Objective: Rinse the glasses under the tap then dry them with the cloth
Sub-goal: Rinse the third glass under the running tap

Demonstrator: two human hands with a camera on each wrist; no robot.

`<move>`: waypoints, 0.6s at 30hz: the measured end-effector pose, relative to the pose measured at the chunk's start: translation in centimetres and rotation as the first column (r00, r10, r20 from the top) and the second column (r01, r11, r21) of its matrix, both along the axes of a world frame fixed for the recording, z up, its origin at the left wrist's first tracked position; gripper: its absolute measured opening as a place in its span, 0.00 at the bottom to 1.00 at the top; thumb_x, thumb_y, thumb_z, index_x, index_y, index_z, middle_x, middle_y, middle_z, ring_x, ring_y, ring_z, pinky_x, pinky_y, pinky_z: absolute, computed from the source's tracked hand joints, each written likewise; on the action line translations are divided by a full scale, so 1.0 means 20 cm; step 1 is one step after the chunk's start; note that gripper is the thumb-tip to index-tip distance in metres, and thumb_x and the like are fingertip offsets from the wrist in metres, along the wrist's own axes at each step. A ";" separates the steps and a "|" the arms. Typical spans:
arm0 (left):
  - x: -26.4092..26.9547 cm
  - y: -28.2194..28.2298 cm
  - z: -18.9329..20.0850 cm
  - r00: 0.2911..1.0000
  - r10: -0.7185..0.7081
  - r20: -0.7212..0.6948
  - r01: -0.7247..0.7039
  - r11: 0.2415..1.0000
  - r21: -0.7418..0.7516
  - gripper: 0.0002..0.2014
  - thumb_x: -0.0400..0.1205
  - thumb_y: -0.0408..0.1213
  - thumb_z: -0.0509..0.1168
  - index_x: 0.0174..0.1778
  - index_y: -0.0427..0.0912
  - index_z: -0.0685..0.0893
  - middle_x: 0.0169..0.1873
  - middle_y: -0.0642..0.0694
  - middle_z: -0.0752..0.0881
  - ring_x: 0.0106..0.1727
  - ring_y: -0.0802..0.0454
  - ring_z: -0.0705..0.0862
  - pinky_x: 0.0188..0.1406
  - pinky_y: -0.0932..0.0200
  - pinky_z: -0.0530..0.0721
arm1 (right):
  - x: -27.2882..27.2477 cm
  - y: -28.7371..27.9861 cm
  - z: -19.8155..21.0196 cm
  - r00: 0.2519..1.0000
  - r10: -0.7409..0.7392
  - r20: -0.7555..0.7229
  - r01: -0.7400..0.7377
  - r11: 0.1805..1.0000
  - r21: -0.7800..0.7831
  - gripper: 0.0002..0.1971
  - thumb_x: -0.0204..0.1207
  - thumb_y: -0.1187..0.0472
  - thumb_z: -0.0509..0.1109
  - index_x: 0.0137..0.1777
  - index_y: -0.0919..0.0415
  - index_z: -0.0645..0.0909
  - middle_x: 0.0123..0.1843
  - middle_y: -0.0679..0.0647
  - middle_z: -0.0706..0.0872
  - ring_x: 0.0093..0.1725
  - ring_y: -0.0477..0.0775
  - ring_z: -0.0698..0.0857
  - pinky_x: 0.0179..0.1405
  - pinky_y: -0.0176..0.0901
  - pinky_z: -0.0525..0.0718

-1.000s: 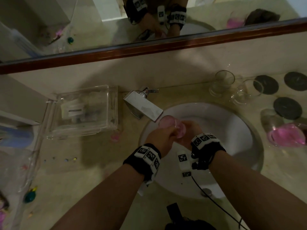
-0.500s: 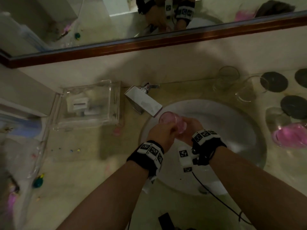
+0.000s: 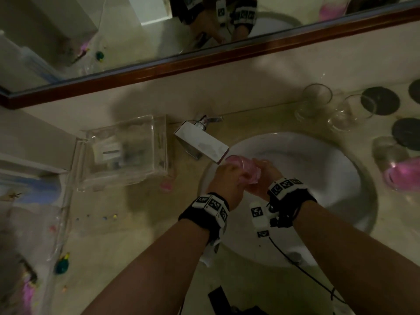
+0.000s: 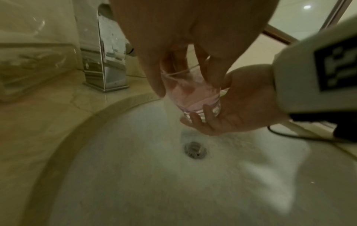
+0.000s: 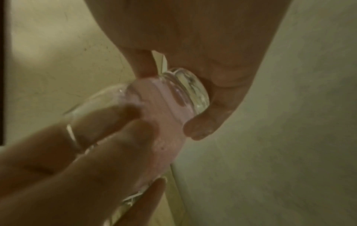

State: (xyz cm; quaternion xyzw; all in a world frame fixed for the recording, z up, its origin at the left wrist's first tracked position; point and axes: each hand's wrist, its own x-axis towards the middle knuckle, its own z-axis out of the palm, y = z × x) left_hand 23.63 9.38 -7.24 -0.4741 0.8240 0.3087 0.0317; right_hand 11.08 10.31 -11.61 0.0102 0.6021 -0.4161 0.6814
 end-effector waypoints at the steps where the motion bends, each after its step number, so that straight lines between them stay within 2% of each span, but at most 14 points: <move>1: 0.01 -0.01 0.00 0.999 0.028 -0.032 -0.026 0.997 0.069 0.16 0.86 0.31 0.60 0.68 0.38 0.82 0.66 0.37 0.82 0.67 0.39 0.78 0.66 0.54 0.71 | 0.02 0.01 0.03 0.997 -0.044 0.057 0.044 0.999 -0.006 0.21 0.86 0.53 0.52 0.45 0.67 0.79 0.36 0.63 0.87 0.40 0.59 0.83 0.38 0.48 0.84; 3: 0.03 -0.02 -0.04 0.998 0.022 -0.053 -0.014 0.989 0.146 0.15 0.87 0.34 0.59 0.68 0.40 0.82 0.64 0.37 0.84 0.65 0.38 0.81 0.64 0.51 0.76 | 0.03 0.01 0.04 0.955 -0.171 0.242 0.159 0.985 0.070 0.21 0.86 0.51 0.52 0.47 0.67 0.79 0.35 0.63 0.88 0.44 0.60 0.81 0.46 0.52 0.77; 4: 0.05 -0.02 -0.06 0.999 0.022 -0.046 -0.015 0.988 0.153 0.14 0.87 0.36 0.60 0.67 0.41 0.83 0.62 0.38 0.85 0.63 0.38 0.82 0.63 0.51 0.78 | 0.03 0.00 0.05 0.971 -0.127 0.204 0.114 0.991 0.076 0.20 0.86 0.52 0.52 0.48 0.68 0.79 0.37 0.61 0.89 0.47 0.59 0.81 0.49 0.51 0.76; 5: 0.06 -0.02 -0.07 0.997 0.035 -0.066 -0.025 0.988 0.154 0.14 0.86 0.36 0.61 0.66 0.42 0.84 0.61 0.39 0.86 0.62 0.39 0.83 0.61 0.53 0.79 | 0.03 -0.03 0.06 0.968 -0.161 0.194 0.140 0.983 0.117 0.18 0.86 0.54 0.54 0.50 0.67 0.78 0.42 0.56 0.89 0.50 0.55 0.83 0.54 0.46 0.76; 6: 0.06 -0.02 -0.07 0.995 0.047 -0.083 -0.034 0.987 0.154 0.13 0.86 0.36 0.63 0.65 0.43 0.85 0.60 0.41 0.87 0.61 0.40 0.83 0.59 0.57 0.78 | 0.04 -0.03 0.10 0.966 -0.163 0.202 0.145 0.984 0.100 0.13 0.85 0.56 0.59 0.52 0.66 0.78 0.44 0.48 0.89 0.50 0.46 0.84 0.56 0.36 0.75; 7: 0.07 -0.03 -0.06 0.992 0.055 -0.117 -0.036 0.987 0.157 0.13 0.85 0.36 0.63 0.63 0.43 0.87 0.60 0.41 0.87 0.60 0.41 0.84 0.57 0.61 0.76 | 0.03 -0.02 0.09 0.997 -0.069 0.029 0.067 0.996 0.058 0.09 0.83 0.59 0.63 0.54 0.64 0.78 0.44 0.44 0.87 0.48 0.41 0.84 0.53 0.29 0.75; 8: 0.06 -0.03 -0.05 0.991 0.047 -0.126 -0.028 0.989 0.145 0.13 0.85 0.36 0.64 0.63 0.41 0.87 0.61 0.40 0.87 0.61 0.41 0.83 0.57 0.63 0.74 | 0.02 -0.03 0.07 0.999 0.003 -0.042 -0.002 1.000 0.008 0.11 0.81 0.57 0.66 0.58 0.64 0.79 0.46 0.46 0.85 0.49 0.43 0.83 0.54 0.31 0.74; 9: 0.06 -0.03 -0.04 0.990 0.032 -0.139 -0.012 0.990 0.139 0.13 0.85 0.34 0.63 0.64 0.39 0.86 0.63 0.39 0.86 0.64 0.41 0.82 0.59 0.65 0.71 | 0.01 -0.04 0.05 0.999 0.035 -0.017 -0.035 0.999 0.012 0.15 0.81 0.54 0.64 0.60 0.64 0.78 0.50 0.52 0.84 0.50 0.50 0.83 0.56 0.41 0.77; 10: 0.06 -0.03 -0.03 0.987 0.017 -0.158 0.003 0.992 0.129 0.14 0.86 0.32 0.62 0.67 0.37 0.84 0.65 0.37 0.84 0.67 0.41 0.80 0.60 0.69 0.68 | 0.02 -0.03 0.00 0.998 0.049 0.025 -0.049 0.999 -0.001 0.14 0.83 0.54 0.61 0.58 0.64 0.78 0.49 0.57 0.83 0.48 0.56 0.82 0.51 0.48 0.80; 12: 0.05 -0.03 -0.05 0.987 0.024 -0.157 0.003 0.985 0.173 0.16 0.86 0.29 0.61 0.69 0.35 0.81 0.68 0.36 0.82 0.69 0.40 0.78 0.62 0.72 0.65 | 0.01 -0.04 -0.03 0.978 -0.118 0.169 0.107 0.992 0.070 0.15 0.85 0.56 0.55 0.45 0.64 0.78 0.39 0.61 0.84 0.41 0.59 0.80 0.38 0.49 0.83; 14: 0.04 -0.04 -0.05 0.996 0.032 -0.086 -0.013 0.977 0.213 0.16 0.87 0.30 0.59 0.69 0.36 0.81 0.67 0.36 0.83 0.67 0.39 0.80 0.66 0.61 0.71 | 0.00 -0.04 -0.01 0.983 -0.092 0.158 0.082 0.994 0.069 0.20 0.86 0.57 0.54 0.38 0.65 0.81 0.32 0.62 0.84 0.39 0.58 0.79 0.39 0.51 0.79; 16: 0.04 -0.06 -0.07 0.999 0.038 -0.023 -0.031 0.971 0.236 0.15 0.87 0.32 0.58 0.69 0.38 0.82 0.65 0.38 0.84 0.66 0.38 0.81 0.66 0.53 0.75 | -0.01 -0.04 -0.01 0.998 0.001 0.055 -0.004 0.999 0.050 0.14 0.85 0.63 0.57 0.45 0.67 0.82 0.37 0.57 0.80 0.38 0.52 0.78 0.36 0.44 0.83; 17: 0.03 -0.07 -0.08 0.999 0.040 0.000 -0.039 0.972 0.230 0.15 0.87 0.33 0.59 0.69 0.39 0.82 0.65 0.39 0.84 0.65 0.39 0.81 0.66 0.54 0.75 | -0.02 -0.05 0.02 0.998 0.068 -0.013 -0.067 0.997 0.036 0.08 0.84 0.69 0.58 0.54 0.67 0.79 0.40 0.55 0.77 0.37 0.48 0.77 0.31 0.37 0.83; 18: 0.03 -0.07 -0.08 0.999 0.048 0.007 -0.048 0.975 0.217 0.15 0.87 0.33 0.59 0.68 0.39 0.83 0.65 0.39 0.84 0.65 0.40 0.81 0.64 0.55 0.74 | -0.02 -0.06 -0.02 0.995 0.094 -0.045 -0.094 0.996 0.013 0.10 0.83 0.73 0.58 0.60 0.69 0.76 0.41 0.55 0.76 0.37 0.48 0.78 0.26 0.35 0.83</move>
